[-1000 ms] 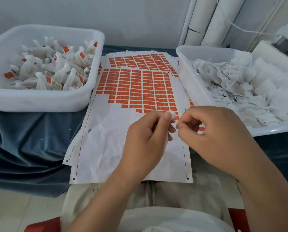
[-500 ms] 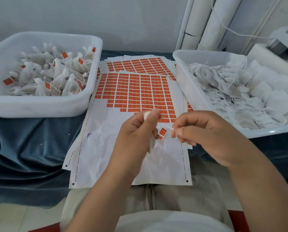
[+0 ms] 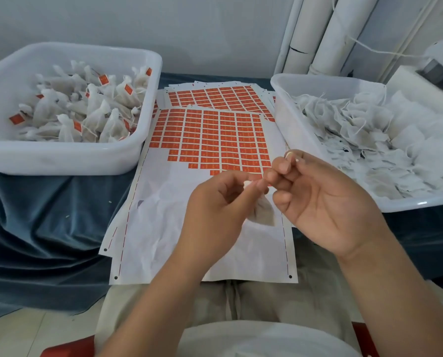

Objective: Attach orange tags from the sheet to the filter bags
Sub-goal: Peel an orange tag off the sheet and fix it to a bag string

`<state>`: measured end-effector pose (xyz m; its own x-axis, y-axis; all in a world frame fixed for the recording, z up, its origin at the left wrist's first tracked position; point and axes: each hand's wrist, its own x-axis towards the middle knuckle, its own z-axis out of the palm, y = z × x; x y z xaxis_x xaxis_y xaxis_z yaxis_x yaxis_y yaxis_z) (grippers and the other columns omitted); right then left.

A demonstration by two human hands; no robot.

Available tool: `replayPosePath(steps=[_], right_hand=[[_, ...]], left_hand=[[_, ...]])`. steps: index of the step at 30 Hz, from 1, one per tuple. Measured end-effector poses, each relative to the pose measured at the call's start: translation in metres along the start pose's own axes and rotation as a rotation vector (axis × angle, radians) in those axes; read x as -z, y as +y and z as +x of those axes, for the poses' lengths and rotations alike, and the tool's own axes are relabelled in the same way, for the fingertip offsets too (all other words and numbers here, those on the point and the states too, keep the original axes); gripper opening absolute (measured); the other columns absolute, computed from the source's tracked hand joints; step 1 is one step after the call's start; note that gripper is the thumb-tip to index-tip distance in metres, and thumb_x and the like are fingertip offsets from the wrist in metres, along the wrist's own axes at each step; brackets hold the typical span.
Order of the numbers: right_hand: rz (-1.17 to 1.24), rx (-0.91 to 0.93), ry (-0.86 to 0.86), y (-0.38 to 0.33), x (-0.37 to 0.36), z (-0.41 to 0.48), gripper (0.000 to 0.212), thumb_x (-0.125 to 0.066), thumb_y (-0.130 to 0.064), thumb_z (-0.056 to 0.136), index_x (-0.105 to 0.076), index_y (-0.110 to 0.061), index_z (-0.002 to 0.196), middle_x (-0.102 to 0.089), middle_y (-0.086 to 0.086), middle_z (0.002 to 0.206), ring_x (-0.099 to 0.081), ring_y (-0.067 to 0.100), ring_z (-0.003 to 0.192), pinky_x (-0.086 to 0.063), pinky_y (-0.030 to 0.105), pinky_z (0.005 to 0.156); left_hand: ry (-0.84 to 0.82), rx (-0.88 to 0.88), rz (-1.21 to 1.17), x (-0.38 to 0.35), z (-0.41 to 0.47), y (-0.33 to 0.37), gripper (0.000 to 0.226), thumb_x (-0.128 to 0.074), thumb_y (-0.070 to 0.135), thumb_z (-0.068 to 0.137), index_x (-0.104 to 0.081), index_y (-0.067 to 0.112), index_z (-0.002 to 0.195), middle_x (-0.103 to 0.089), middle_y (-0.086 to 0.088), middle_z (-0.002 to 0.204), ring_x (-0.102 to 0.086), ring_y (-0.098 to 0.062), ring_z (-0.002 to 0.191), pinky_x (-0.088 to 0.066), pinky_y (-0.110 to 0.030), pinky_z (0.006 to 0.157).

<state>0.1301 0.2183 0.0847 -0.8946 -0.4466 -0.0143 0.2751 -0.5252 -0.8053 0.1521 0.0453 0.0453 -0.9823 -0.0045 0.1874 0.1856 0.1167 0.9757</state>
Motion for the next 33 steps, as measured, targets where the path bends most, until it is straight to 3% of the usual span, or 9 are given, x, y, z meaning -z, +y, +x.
replayPosePath(steps=[5, 8, 11, 13, 16, 20, 26, 30, 33], right_hand=[[-0.042, 0.028, 0.037, -0.001, -0.001, -0.001, 0.01, -0.059, -0.014, 0.094, -0.066, -0.014, 0.087, -0.06, 0.001, 0.084, -0.06, 0.016, 0.081, -0.048, 0.022, 0.057], [-0.157, 0.099, 0.049, -0.009, -0.001, -0.003, 0.016, -0.056, -0.016, 0.096, -0.068, -0.018, 0.085, -0.061, 0.0, 0.082, -0.058, 0.015, 0.075, -0.048, 0.022, 0.058], [-0.398, 0.168, 0.129, -0.027, 0.001, -0.011, 0.024, -0.054, -0.014, 0.095, -0.071, -0.022, 0.08, -0.067, 0.002, 0.081, -0.062, 0.016, 0.073, -0.05, 0.024, 0.059], [-0.754, 0.183, 0.166, -0.033, 0.004, -0.019, 0.016, -0.059, -0.025, 0.089, -0.072, -0.024, 0.08, -0.073, 0.002, 0.085, -0.067, 0.017, 0.077, -0.051, 0.028, 0.064], [-1.225, 0.16, 0.206, -0.03, 0.006, -0.026, 0.019, -0.054, -0.037, 0.087, -0.072, -0.03, 0.086, -0.076, -0.004, 0.092, -0.07, 0.008, 0.079, -0.052, 0.023, 0.07], [-1.191, 0.123, 0.208, -0.027, 0.003, -0.024, 0.019, -0.053, -0.032, 0.09, -0.072, -0.027, 0.089, -0.077, -0.004, 0.094, -0.07, 0.01, 0.08, -0.056, 0.026, 0.072], [-1.011, 0.084, 0.134, -0.033, 0.0, -0.024, 0.023, -0.052, -0.019, 0.092, -0.073, -0.02, 0.081, -0.077, 0.004, 0.091, -0.072, 0.012, 0.082, -0.056, 0.023, 0.074], [-1.102, -0.025, -0.039, -0.038, -0.007, -0.033, 0.023, -0.054, -0.018, 0.093, -0.074, -0.025, 0.084, -0.077, -0.003, 0.104, -0.072, 0.011, 0.083, -0.053, 0.016, 0.081], [-1.281, -0.021, -0.063, -0.036, -0.011, -0.035, 0.015, -0.058, -0.028, 0.09, -0.072, -0.029, 0.085, -0.069, -0.012, 0.114, -0.068, 0.011, 0.091, -0.052, 0.019, 0.078]], left_hand=[[-0.045, -0.058, 0.132, 0.003, 0.001, -0.003, 0.014, -0.064, 0.042, 0.099, -0.074, 0.032, 0.094, -0.073, 0.016, 0.085, -0.071, -0.01, 0.084, -0.058, -0.02, 0.075], [-0.04, -0.045, 0.165, 0.008, 0.008, -0.013, 0.018, -0.062, 0.041, 0.102, -0.072, 0.031, 0.112, -0.073, 0.019, 0.097, -0.071, -0.005, 0.093, -0.06, -0.019, 0.081], [-0.015, 0.013, 0.591, 0.017, 0.019, -0.035, 0.032, -0.066, 0.05, 0.098, -0.067, 0.039, 0.128, -0.069, 0.024, 0.11, -0.066, 0.0, 0.095, -0.06, -0.025, 0.092], [-0.09, -0.026, 0.836, 0.013, 0.021, -0.047, 0.048, -0.067, 0.063, 0.091, -0.066, 0.038, 0.132, -0.066, 0.02, 0.126, -0.061, -0.005, 0.11, -0.051, -0.031, 0.105], [-0.148, -0.158, 1.003, 0.001, 0.017, -0.055, 0.063, -0.063, 0.075, 0.085, -0.062, 0.039, 0.136, -0.06, 0.018, 0.136, -0.052, -0.011, 0.125, -0.042, -0.038, 0.107], [-0.14, -0.267, 1.03, -0.001, 0.018, -0.055, 0.04, -0.062, 0.062, 0.094, -0.071, 0.039, 0.126, -0.067, 0.014, 0.131, -0.059, -0.016, 0.122, -0.048, -0.044, 0.102], [0.002, -0.364, 0.814, -0.002, 0.014, -0.054, 0.02, -0.068, 0.035, 0.099, -0.082, 0.024, 0.108, -0.079, 0.006, 0.11, -0.071, -0.014, 0.099, -0.058, -0.035, 0.09], [0.071, 0.01, 0.125, -0.001, 0.009, -0.03, 0.02, -0.071, 0.056, 0.089, -0.082, 0.04, 0.091, -0.078, 0.02, 0.091, -0.073, -0.003, 0.089, -0.058, -0.015, 0.073], [-0.057, 0.043, -0.045, 0.006, 0.007, -0.015, 0.023, -0.068, 0.052, 0.093, -0.082, 0.035, 0.1, -0.08, 0.014, 0.093, -0.075, -0.009, 0.093, -0.06, -0.019, 0.077]])
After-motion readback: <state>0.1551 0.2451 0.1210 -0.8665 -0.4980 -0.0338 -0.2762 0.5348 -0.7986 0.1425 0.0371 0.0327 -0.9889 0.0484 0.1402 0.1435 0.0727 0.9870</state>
